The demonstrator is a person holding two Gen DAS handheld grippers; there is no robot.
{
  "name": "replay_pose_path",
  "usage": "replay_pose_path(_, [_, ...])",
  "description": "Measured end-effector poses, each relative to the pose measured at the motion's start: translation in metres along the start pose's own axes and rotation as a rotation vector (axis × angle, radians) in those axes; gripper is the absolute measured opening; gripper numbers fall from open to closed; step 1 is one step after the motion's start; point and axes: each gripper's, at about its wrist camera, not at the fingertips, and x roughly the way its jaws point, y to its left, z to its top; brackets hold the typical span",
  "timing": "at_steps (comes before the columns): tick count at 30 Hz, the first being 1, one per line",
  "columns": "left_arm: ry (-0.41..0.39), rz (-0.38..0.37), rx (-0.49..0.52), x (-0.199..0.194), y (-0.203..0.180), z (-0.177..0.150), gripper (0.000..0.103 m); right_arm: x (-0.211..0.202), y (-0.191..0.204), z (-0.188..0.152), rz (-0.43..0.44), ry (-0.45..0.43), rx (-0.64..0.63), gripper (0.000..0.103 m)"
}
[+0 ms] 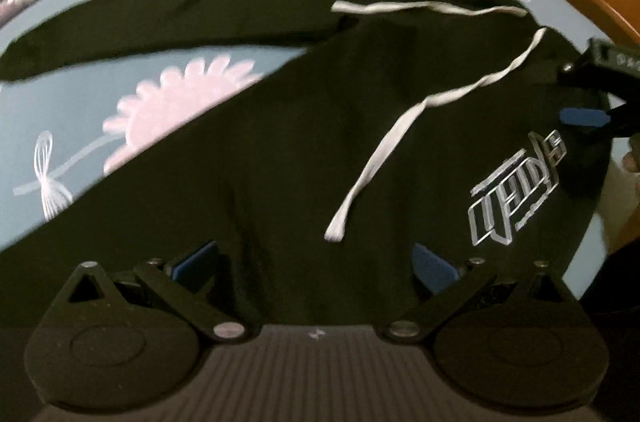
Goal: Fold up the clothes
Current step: 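Move the left gripper back to the waistband beside the right gripper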
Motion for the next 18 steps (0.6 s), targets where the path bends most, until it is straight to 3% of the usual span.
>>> replay_pose_path(4, [-0.004, -0.020, -0.021, 0.003, 0.008, -0.015, 0.102, 0.002, 0.001, 0.000, -0.005, 0.010, 0.001, 0.103])
replay_pose_path(8, [0.008, -0.030, -0.067, -0.004, 0.009, -0.008, 0.102, 0.004, 0.004, 0.000, -0.023, 0.020, -0.014, 0.103])
replay_pose_path(14, [-0.029, -0.141, -0.131, -0.010, 0.003, 0.004, 0.102, -0.004, 0.013, -0.003, 0.020, -0.010, -0.064, 0.103])
replay_pose_path(18, [-0.030, -0.192, -0.090, -0.009, -0.017, 0.004, 0.102, -0.002, 0.008, 0.000, 0.014, -0.005, -0.026, 0.103])
